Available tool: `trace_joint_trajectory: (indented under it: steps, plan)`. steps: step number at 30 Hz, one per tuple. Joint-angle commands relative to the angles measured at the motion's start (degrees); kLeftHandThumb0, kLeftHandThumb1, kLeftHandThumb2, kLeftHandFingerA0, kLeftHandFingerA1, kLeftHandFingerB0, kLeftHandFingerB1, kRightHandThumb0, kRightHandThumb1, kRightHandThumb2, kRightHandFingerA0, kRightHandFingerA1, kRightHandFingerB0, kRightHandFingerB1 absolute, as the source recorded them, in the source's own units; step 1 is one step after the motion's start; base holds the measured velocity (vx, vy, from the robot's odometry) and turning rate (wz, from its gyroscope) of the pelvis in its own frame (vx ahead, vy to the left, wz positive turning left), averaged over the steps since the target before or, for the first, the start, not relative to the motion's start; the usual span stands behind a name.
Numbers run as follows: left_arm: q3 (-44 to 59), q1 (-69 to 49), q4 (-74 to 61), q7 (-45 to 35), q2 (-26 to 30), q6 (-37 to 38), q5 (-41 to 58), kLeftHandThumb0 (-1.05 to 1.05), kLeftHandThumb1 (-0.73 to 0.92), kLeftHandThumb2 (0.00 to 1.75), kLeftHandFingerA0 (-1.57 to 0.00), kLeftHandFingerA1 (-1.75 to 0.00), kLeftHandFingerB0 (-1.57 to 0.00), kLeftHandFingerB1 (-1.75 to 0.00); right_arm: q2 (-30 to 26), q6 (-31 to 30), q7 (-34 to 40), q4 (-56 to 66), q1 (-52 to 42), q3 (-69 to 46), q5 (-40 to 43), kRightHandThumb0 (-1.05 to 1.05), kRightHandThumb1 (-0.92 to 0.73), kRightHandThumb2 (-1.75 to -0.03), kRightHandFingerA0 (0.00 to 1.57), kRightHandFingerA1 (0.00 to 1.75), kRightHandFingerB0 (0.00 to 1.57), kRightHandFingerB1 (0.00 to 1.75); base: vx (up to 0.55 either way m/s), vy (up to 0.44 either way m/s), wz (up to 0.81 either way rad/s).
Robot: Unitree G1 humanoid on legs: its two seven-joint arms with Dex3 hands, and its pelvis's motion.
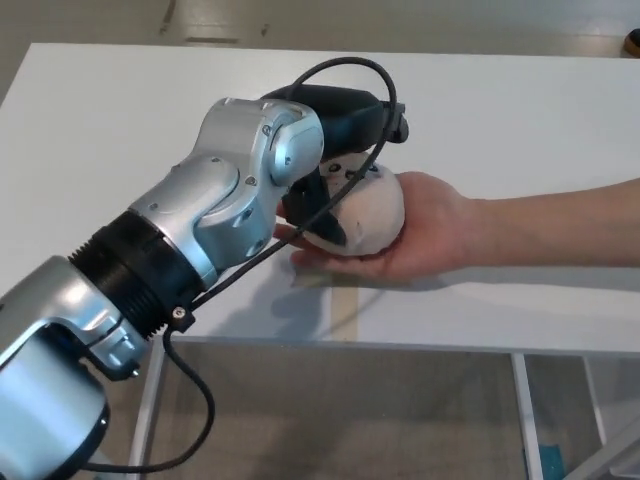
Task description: Use the left hand to take the pink dumpling toy on a person's hand and put it on the desk.
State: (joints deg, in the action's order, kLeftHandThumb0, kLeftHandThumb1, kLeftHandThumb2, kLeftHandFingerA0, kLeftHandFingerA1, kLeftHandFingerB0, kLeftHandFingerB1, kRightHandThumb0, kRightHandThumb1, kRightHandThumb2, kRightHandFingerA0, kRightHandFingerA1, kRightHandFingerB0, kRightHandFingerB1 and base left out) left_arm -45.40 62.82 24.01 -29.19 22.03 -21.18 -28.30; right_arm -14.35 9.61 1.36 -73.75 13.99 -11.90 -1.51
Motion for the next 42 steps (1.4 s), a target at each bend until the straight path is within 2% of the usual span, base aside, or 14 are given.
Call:
trace_joint_trajectory:
  steps: [1,5,7,13,14,17,18,21,25,30,32,34,35,42]
  plan:
    - [0.28,-0.98,1.77,-2.35,-1.94,-1.86,-3.86,-0.61,0.43,0.54,-0.19,-0.3,-0.15,-0.29,-0.04,-0.48,-0.75,-0.13,-0.15,-0.04,0.57,-0.21,-0.65,-0.59,0.56,0.43,0.46,0.4,0.0,0.0,0.0]
    - [0.9,-3.75,0.54,-2.01,-2.57,-1.85,-4.21,-0.64,0.38,0.7,-0.29,-0.42,-0.1,-0.36,-0.02,-0.47,-0.86,-0.13,-0.15,-0.2,0.72,-0.21,-0.65,-0.59,0.56,0.43,0.46,0.4,0.0,0.0,0.0]
    - [2.03,-5.24,-0.26,-1.54,-2.42,-1.13,-3.85,-0.5,0.42,0.53,-0.67,-0.63,-0.2,-0.3,0.04,-0.69,-0.85,-0.07,0.3,-0.21,0.75,-0.21,-0.65,-0.59,0.55,0.43,0.46,0.4,0.0,0.0,0.0]
    - [5.36,-8.48,0.54,-0.68,-3.11,3.23,-2.49,-0.43,0.38,0.64,-0.81,-0.91,-0.24,-0.38,0.01,-0.96,-0.72,0.07,0.7,-0.43,0.95,-0.22,-0.65,-0.59,0.55,0.43,0.45,0.4,0.0,0.0,0.0]
    - [5.69,-9.36,0.27,-0.58,-3.24,3.69,-2.45,-0.27,0.53,0.56,-0.78,-1.11,-0.42,-0.34,0.01,-0.99,-0.65,0.11,0.75,-0.38,0.87,-0.21,-0.65,-0.59,0.55,0.43,0.45,0.4,0.0,0.0,0.0]
    - [6.06,-10.09,-0.27,-1.39,-3.39,4.21,-3.14,-0.23,0.61,0.58,-1.01,-0.89,-0.67,-0.42,0.02,-0.95,-0.78,0.21,0.78,-0.37,0.88,-0.21,-0.65,-0.59,0.55,0.43,0.44,0.39,0.0,0.0,0.0]
    - [6.19,-9.96,-0.4,-1.17,-3.32,4.46,-3.59,-0.21,0.73,0.61,-0.93,-1.19,-0.78,-0.48,0.02,-0.93,-0.88,0.25,1.03,-0.47,0.99,-0.21,-0.65,-0.59,0.55,0.43,0.45,0.4,0.0,0.0,0.0]
    - [7.01,-9.55,-0.18,1.11,-3.49,5.6,-4.61,-0.2,0.84,0.65,-0.83,-1.27,-0.65,-0.45,-0.09,-0.9,-1.0,0.23,1.63,-0.77,1.23,-0.21,-0.65,-0.59,0.55,0.43,0.45,0.4,0.0,0.0,0.0]
    - [9.34,-9.72,-0.49,5.2,-3.51,7.75,-4.98,-0.19,0.86,0.65,-0.69,-1.51,-0.74,-0.51,-0.06,-1.36,-0.74,-0.18,2.12,-0.7,0.99,-0.22,-0.65,-0.59,0.55,0.43,0.45,0.4,0.0,0.0,0.0]
    - [12.56,-9.72,0.24,9.0,-4.43,10.62,-4.31,-0.22,0.79,0.66,-0.71,-1.55,-0.86,-0.78,-0.2,-1.27,-0.58,-0.28,2.21,-0.45,0.68,-0.21,-0.65,-0.59,0.55,0.43,0.46,0.4,0.0,0.0,0.0]
    - [13.68,-10.04,0.08,9.95,-4.65,11.53,-4.19,-0.21,0.8,0.63,-0.71,-1.55,-0.7,-1.21,-0.17,-1.23,-0.61,-0.23,2.19,-0.47,0.73,-0.21,-0.65,-0.59,0.55,0.43,0.46,0.4,0.0,0.0,0.0]
    - [14.63,-10.38,-0.38,10.75,-4.73,12.3,-4.1,-0.21,0.8,0.63,-0.7,-1.57,-0.66,-1.27,-0.15,-1.22,-0.7,-0.2,2.19,-0.43,0.73,-0.21,-0.65,-0.59,0.55,0.43,0.46,0.4,0.0,0.0,0.0]
    - [15.27,-10.43,-0.51,11.38,-4.79,12.98,-3.96,-0.2,0.79,0.63,-0.67,-1.6,-0.56,-1.45,-0.11,-1.22,-0.76,-0.15,2.23,-0.43,0.76,-0.21,-0.65,-0.59,0.55,0.43,0.46,0.4,0.0,0.0,0.0]
    - [17.96,-7.7,1.96,13.59,-5.82,15.43,-3.97,-0.2,0.78,0.63,-0.66,-1.6,-0.55,-1.44,-0.35,-1.89,-0.92,-0.26,3.74,-0.56,0.88,-0.21,-0.66,-0.59,0.56,0.43,0.46,0.4,0.0,0.0,0.0]
